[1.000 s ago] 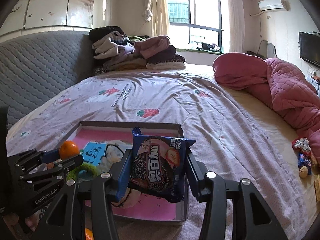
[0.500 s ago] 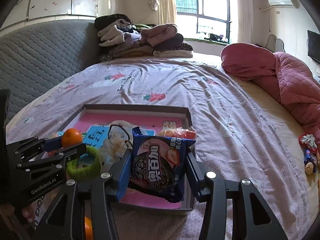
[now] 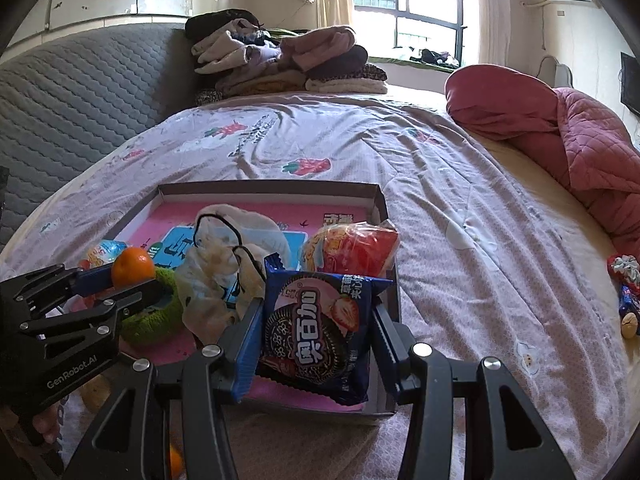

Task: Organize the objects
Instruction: 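Lower the orange onto the green ring while right lowers the packet into the tray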

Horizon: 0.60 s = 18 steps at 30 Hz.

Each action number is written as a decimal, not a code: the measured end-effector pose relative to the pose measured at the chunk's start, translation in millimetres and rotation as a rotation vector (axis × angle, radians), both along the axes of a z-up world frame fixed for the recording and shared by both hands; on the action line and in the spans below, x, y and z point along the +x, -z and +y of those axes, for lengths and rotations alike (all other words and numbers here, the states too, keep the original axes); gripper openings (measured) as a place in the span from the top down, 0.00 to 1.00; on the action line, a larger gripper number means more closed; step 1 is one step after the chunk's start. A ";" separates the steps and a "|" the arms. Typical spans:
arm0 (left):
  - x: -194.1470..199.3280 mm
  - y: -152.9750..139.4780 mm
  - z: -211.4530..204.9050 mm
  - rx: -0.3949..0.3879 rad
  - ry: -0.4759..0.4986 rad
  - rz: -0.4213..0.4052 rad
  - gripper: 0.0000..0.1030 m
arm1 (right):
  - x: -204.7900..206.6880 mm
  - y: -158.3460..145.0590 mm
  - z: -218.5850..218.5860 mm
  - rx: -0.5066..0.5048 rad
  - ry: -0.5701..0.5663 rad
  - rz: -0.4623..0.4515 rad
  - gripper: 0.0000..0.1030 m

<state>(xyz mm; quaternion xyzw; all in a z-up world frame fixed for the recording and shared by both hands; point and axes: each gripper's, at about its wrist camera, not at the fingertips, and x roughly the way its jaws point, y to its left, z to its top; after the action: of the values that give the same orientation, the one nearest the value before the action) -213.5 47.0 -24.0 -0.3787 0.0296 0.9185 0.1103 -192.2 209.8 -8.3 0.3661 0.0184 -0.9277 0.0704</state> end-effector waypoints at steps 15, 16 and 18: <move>0.0 3.7 1.1 -0.005 0.006 -0.013 0.62 | -7.4 12.0 2.0 -0.012 0.001 -0.029 0.51; -0.1 4.4 1.4 -0.006 0.007 -0.017 0.62 | -8.0 12.3 2.5 -0.016 0.002 -0.030 0.51; -0.6 5.9 1.8 -0.006 0.007 -0.022 0.62 | -9.3 12.4 2.9 -0.023 0.003 -0.033 0.51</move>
<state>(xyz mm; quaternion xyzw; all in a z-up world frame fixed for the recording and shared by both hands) -214.1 48.8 -29.8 -0.3888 0.0324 0.9138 0.1129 -201.5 212.7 -20.7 0.3805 0.0062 -0.9218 0.0736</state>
